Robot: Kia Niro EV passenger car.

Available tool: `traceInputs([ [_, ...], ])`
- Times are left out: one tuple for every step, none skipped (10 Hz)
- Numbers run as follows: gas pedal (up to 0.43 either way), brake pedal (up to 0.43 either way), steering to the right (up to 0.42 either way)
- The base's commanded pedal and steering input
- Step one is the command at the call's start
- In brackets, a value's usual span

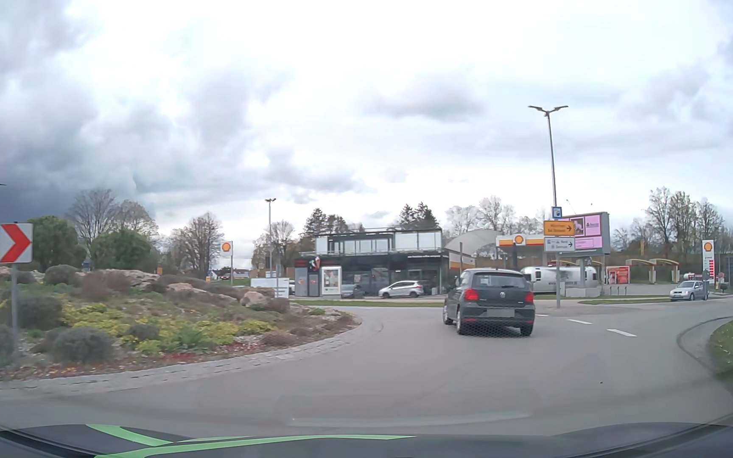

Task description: Follow the waypoints while adhering to traffic rules and regulations

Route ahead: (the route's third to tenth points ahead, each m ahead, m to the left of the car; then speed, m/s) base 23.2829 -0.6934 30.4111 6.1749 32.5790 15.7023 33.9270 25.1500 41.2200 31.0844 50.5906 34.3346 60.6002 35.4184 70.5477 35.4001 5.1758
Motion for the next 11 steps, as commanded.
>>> traceInputs([
  [0.067, 0.000, 0.278],
  [0.067, 0.000, 0.266],
  [0.067, 0.000, 0.255],
  [0.067, 0.000, 0.239],
  [0.079, 0.000, 0.220],
  [0.079, 0.000, 0.199],
  [0.079, 0.000, 0.177],
  [0.079, 0.000, 0.144],
  [0.110, 0.000, 0.109],
  [0.138, 0.000, 0.080],
  [0.138, 0.000, 0.048],
])
